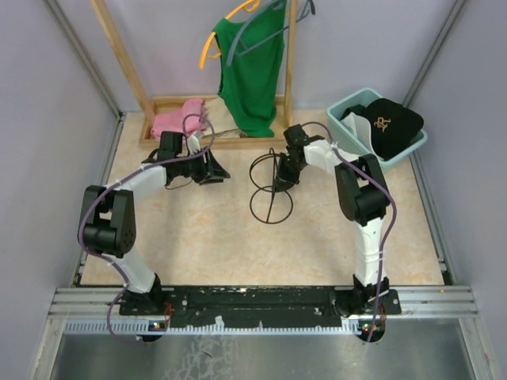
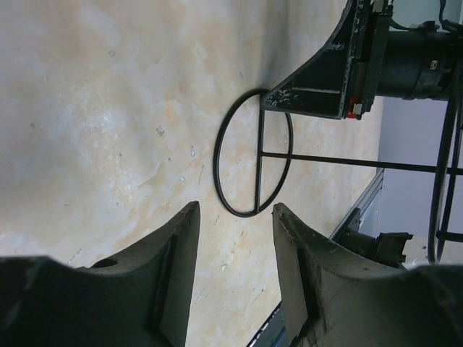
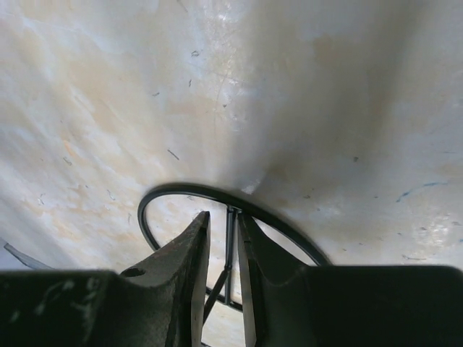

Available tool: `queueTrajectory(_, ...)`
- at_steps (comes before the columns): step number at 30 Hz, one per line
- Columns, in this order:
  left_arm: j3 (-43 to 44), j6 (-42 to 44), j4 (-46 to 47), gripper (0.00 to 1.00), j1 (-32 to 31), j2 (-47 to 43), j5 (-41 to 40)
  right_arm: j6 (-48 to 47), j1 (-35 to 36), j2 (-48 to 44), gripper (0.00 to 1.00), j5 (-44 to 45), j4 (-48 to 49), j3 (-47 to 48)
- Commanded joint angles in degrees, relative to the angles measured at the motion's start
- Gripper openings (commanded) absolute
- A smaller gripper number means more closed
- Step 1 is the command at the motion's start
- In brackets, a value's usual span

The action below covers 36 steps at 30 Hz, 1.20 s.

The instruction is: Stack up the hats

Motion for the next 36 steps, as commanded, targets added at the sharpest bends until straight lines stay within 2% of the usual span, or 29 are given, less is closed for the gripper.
queueTrajectory(1,-0.32,-2.7,7.16,0.51,1.75,0.59,2.62,-2.19,-2.81,-3.19,0.24,2.85,1.5,-0.85)
queueTrajectory(12,3.24,-5.26,14.4,0.6,4.92,4.71,8.12,-4.36,-5.99,-9.11,0.31,-2.53,-1.93,-0.31)
queueTrajectory(19,4.35,-5.15,16.62,0.66,6.7,4.8,7.99,-5.02,-12.04,-10.97,0.33,-0.24,-1.53,-1.53)
queueTrajectory(24,7.44,-4.27,16.78,0.69,7.36,2.02,7.78,-9.42,-13.36,-11.22,0.33,3.97,-10.7,11.62)
queueTrajectory(27,7.88,-4.97,20.16,0.72,7.41,-0.75,6.58,-11.22,-13.54,-11.87,0.35,9.49,-16.29,20.3)
queueTrajectory(30,7.47,-4.85,25.05,0.79,7.48,-3.58,5.8,-12.84,-14.82,-11.07,0.47,14.98,-21.15,31.49)
queueTrajectory(32,5.71,-6.32,32.37,0.85,7.74,-5.18,6.4,-14.39,-15.97,-9.88,0.51,17.61,-23.25,37.68)
queueTrajectory(33,4.85,-7.55,34.6,0.89,7.9,-6.0,6.23,-14.96,-16.55,-8.79,0.56,18.33,-24.33,40.48)
queueTrajectory(36,3.58,-10.74,39.44,0.95,9.05,-6.16,7.99,-17.29,-18.57,-5.57,0.63,22.52,-28.39,48.45)
